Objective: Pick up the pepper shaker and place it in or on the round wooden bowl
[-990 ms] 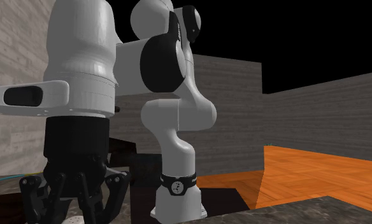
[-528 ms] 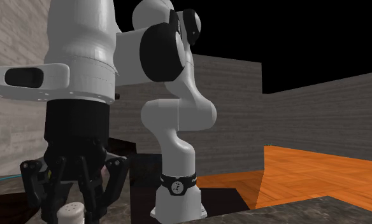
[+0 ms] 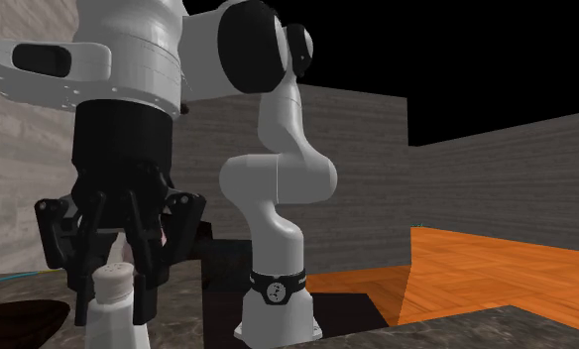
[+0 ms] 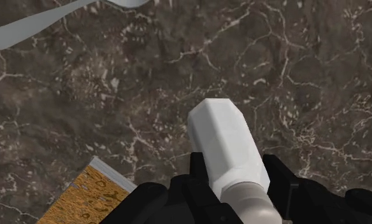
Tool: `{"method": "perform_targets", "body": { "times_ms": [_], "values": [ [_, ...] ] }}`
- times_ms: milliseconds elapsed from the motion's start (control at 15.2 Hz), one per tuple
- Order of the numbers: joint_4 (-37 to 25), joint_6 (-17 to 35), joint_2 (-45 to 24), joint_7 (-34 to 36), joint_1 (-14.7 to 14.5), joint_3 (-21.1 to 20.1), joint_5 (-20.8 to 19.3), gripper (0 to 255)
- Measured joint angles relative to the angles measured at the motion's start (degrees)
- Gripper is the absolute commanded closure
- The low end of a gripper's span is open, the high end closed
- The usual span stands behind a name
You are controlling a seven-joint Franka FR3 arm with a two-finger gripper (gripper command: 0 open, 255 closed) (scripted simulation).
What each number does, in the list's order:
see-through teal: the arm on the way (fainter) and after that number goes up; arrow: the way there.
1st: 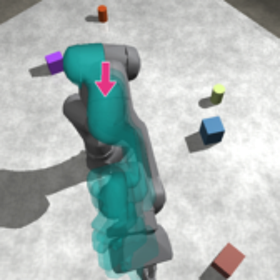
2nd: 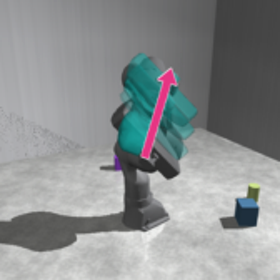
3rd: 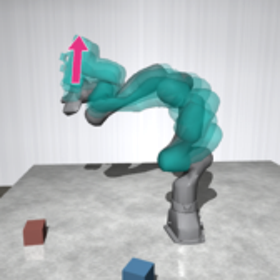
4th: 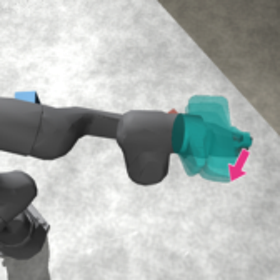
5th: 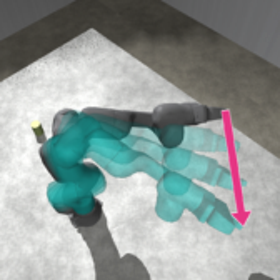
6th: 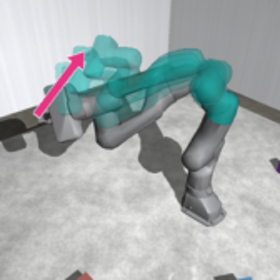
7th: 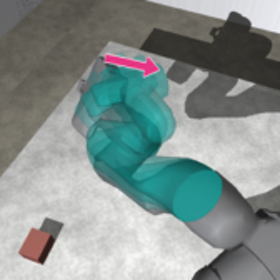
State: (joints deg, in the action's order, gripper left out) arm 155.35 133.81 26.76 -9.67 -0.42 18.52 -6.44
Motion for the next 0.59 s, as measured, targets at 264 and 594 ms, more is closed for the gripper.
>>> {"method": "perform_targets", "body": {
  "times_ms": [264,594],
  "values": [
    [-1.94,-3.78,1.85,0.31,0.14,-0.55,-0.05,255],
    [-4.04,-8.31,4.3,0.57,0.41,-1.16,-0.16,255]
  ]
}}
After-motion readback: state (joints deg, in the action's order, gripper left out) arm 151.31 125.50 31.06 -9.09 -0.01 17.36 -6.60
